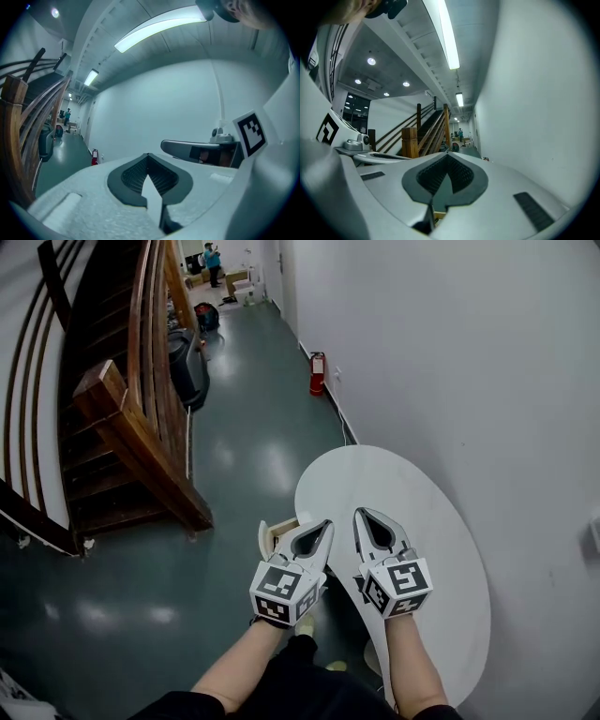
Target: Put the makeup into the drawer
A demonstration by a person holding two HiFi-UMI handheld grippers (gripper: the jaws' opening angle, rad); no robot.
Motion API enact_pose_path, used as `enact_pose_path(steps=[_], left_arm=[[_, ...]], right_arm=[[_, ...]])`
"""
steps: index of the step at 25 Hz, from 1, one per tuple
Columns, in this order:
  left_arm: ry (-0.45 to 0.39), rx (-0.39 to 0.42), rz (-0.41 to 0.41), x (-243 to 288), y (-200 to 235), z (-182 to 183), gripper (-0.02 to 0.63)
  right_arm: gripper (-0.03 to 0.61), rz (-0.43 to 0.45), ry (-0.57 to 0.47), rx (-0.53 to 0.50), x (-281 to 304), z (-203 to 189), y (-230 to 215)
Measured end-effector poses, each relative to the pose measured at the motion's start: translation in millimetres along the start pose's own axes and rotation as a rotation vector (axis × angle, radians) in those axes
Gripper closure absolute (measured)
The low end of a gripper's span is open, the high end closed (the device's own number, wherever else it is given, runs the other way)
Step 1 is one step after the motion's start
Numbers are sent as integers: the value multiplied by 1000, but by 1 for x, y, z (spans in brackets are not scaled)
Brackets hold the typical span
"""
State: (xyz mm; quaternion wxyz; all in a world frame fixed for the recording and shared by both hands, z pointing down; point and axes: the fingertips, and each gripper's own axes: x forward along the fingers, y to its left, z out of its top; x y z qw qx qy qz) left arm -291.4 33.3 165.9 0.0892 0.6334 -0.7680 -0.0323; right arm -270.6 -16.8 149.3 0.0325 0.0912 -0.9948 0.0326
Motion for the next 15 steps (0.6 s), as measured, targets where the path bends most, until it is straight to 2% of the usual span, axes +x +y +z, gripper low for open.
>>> enact_pose_path(steps=[9,15], left_arm=[[-8,34,8,-23,-18,-5,604],[-15,43,20,-37,-33,11,604]], right_arm=[[565,-3,-24,-2,-29,-5,13],[565,5,-31,-14,-46,16,21]])
